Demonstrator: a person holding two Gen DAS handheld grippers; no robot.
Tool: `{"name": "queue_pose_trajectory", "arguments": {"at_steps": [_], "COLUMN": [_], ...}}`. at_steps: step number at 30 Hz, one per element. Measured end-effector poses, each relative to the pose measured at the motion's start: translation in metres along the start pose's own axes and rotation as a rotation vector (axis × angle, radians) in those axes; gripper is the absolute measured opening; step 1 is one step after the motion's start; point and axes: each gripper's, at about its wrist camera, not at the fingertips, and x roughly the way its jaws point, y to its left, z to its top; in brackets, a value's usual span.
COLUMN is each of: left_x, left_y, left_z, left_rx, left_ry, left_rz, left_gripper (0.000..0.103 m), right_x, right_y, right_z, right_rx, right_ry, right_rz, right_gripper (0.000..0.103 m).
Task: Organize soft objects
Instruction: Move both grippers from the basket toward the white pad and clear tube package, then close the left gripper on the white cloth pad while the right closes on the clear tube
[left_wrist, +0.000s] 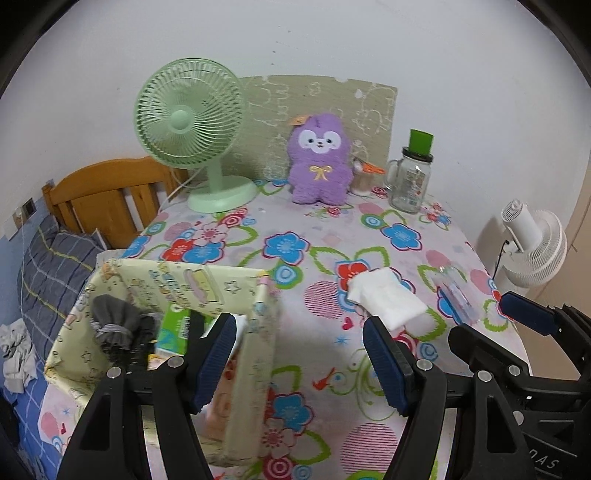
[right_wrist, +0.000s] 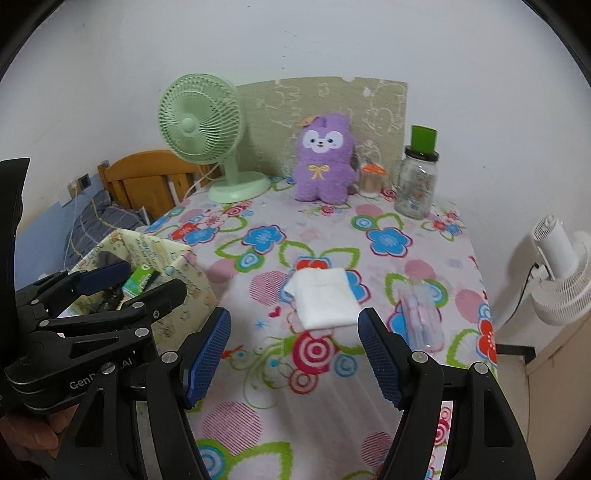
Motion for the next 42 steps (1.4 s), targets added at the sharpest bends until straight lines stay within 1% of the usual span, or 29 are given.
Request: {"name": "queue_pose_trajectory", "arguments": {"at_steps": [11,17,24,32,36,42], "left_x": [0.019,0.030,0.044,0.067,0.079,0.096], "left_y": [-0.032,-0.044,-0.063,-0.082,-0.089,-0.098], "left_z": [0.002,0.003,0.006,0.008,0.008,0.010], "left_rx": [0.043,0.058,0.101,0.127,0.136,0.142], "left_ry": [0.028,0.042,0.057,0.087,0.109,0.134], "left_rz": [-0.023,-0.036,-0.041,-0.043,-0.038,-0.041], "left_gripper": [0.073,0.073,0.073,0.073,0.073,0.073], "right_x": [0.005,0.008,0.016,0.031,0.041,0.056], "right_y": [-0.031,-0.044,-0.064,-0.086,-0.093,-0.108], "right_z": [-0.009,-0.012,-0.017,-0.023,-0.024,-0.026], "right_rx": [0.044,0.061,0.097,0.127,0.119,0.137], "right_ry": [0.021,0.028,0.037,0.064,0.080,0.093], "right_rz": [-0.044,-0.054,-0.067,-0.079,-0.117,-0.114], "right_gripper": [0.074,0.074,0.074,0.074,0.074,0.074]}}
